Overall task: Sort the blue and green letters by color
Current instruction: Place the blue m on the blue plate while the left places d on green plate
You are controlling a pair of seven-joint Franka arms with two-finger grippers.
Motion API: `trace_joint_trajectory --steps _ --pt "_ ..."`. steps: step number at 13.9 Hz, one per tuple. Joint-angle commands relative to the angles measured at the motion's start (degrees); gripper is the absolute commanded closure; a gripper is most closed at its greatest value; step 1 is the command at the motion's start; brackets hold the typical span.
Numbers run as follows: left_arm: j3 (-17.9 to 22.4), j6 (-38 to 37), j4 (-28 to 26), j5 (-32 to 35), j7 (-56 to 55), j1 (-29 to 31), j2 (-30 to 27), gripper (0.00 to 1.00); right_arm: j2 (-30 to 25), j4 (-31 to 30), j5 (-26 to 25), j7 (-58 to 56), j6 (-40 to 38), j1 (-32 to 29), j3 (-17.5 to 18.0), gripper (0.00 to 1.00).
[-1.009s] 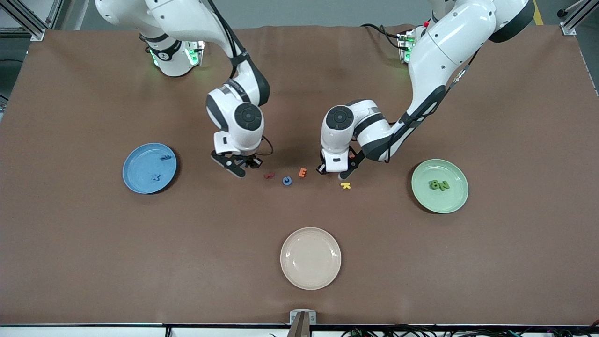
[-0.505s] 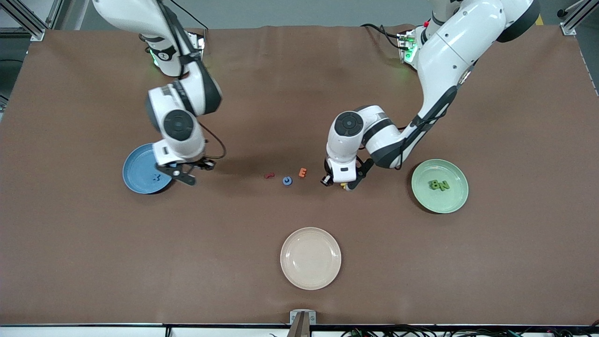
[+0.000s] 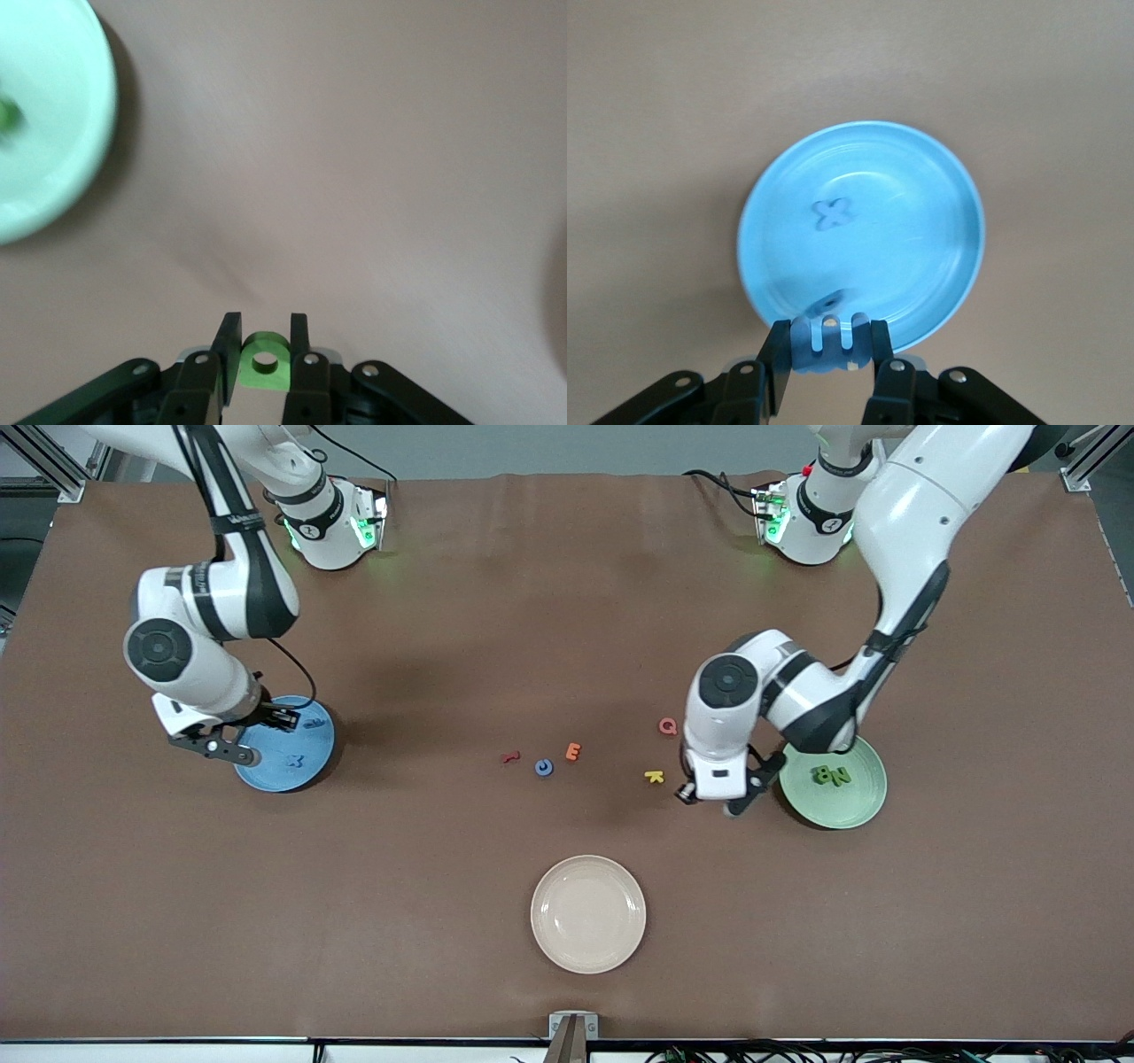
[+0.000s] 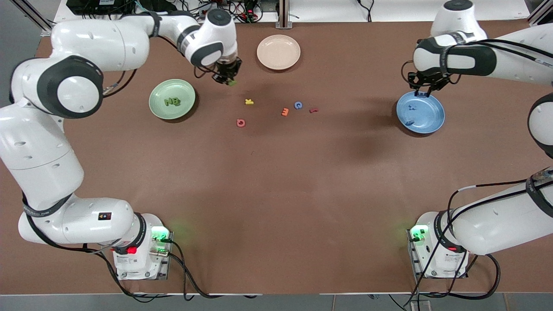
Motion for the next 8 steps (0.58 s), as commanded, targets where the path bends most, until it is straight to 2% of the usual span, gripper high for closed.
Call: trace_joint_trajectory --steps 1,3,4,5,7,8 --pt "-2.25 -4.37 -3.02 -0.04 9.36 6.8 -3.12 1.0 -2.13 -3.32 -0.95 -6.56 3.24 -5.6 1.12 1.0" --pt "-5.32 -5.17 -5.31 -0.04 16.49 14.27 -3.74 1.0 -1.87 -4.81 -0.95 -7.89 5.89 -7.98 1.12 0.97" --pt "-6.56 -5.17 -6.19 -0.04 19.22 17.35 -3.74 1.0 -1.69 -4.82 -0.95 -7.98 6.42 -8.51 1.12 0.88" --pt "-7.35 -5.17 -7.15 -0.04 22.38 20.34 -3.74 1.0 -1.6 -4.82 -0.95 -7.98 6.51 -8.61 1.12 0.66" --pt "-7.62 -5.17 -8.74 -0.04 26.96 23.87 -3.39 1.0 -1.52 -4.82 -0.87 -7.9 6.86 -8.61 1.2 0.07" --pt "-7.62 -5.0 -9.53 0.04 28.55 24.58 -3.04 0.99 -1.6 -4.73 -0.87 -7.9 6.78 -8.61 1.2 0.0"
